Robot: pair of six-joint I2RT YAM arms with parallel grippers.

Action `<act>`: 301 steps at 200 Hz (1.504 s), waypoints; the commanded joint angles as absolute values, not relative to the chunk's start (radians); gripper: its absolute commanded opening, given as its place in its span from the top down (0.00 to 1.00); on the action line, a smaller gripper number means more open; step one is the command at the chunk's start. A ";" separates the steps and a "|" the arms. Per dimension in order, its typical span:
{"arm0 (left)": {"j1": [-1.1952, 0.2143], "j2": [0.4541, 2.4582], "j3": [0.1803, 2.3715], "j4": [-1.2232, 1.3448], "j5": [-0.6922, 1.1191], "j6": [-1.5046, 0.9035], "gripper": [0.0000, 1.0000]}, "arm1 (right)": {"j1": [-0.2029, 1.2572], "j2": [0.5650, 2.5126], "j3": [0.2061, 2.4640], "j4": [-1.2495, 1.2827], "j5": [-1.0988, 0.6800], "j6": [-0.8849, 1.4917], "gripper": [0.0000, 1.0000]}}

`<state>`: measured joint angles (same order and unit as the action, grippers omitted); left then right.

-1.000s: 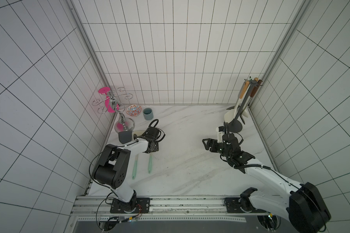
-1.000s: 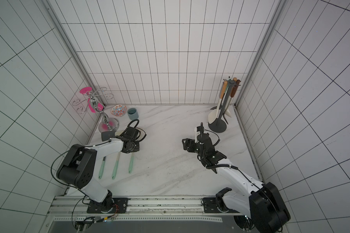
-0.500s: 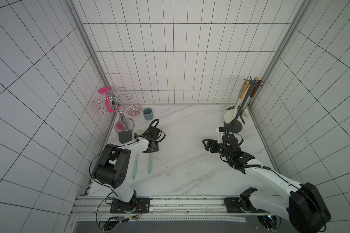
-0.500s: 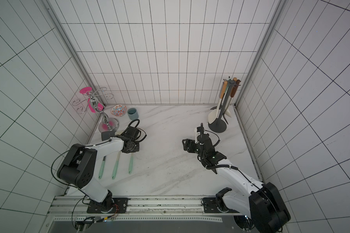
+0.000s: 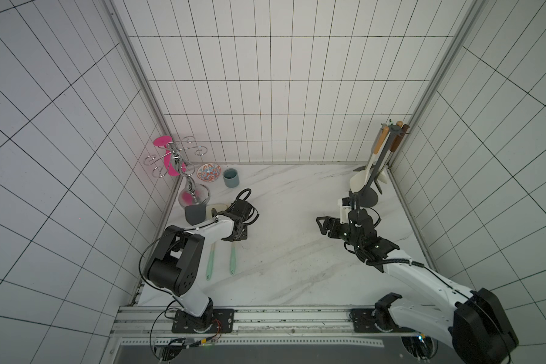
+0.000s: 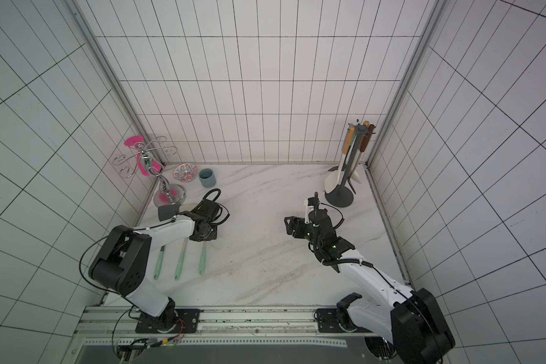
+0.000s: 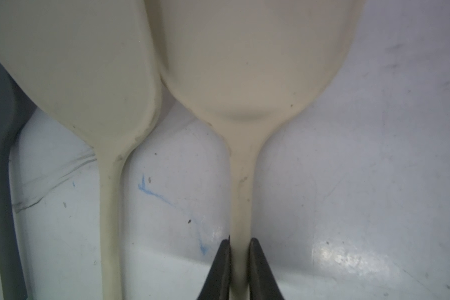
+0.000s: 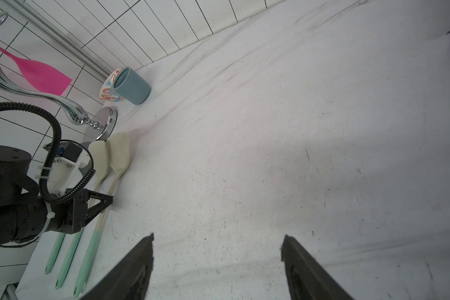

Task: Take the spatula off the kitchen utensil rack
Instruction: Place the spatula at the center of the board, then take off the spatula from the rack.

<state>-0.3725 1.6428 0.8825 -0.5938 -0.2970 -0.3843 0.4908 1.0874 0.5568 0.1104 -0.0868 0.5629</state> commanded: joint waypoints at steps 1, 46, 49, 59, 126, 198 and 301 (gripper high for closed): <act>-0.381 1.618 0.893 -0.612 -0.336 -0.396 0.84 | 0.485 1.068 0.506 0.127 -0.089 0.559 0.22; -0.384 1.628 0.896 -0.630 -0.361 -0.400 0.83 | 0.485 1.063 0.503 0.129 -0.091 0.560 0.22; -0.385 1.629 0.896 -0.631 -0.362 -0.400 0.82 | 0.485 1.062 0.503 0.129 -0.091 0.561 0.22; -0.385 1.633 0.899 -0.634 -0.366 -0.403 0.79 | 0.485 1.063 0.503 0.128 -0.091 0.560 0.22; -0.394 1.598 0.915 -0.643 -0.338 -0.411 0.62 | 0.485 1.063 0.499 0.127 -0.079 0.549 0.22; -0.433 1.289 0.985 -0.724 -0.197 -0.393 0.41 | 0.489 0.979 0.632 -0.139 -0.078 0.521 0.05; -0.434 0.865 1.192 -0.896 0.054 -0.295 0.03 | 0.575 0.805 0.996 -0.673 -0.079 0.664 0.01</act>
<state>-0.4320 0.9211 1.1667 -0.8322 -0.0212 -0.3202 0.5556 0.8406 0.8661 -0.4999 -0.0883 0.6041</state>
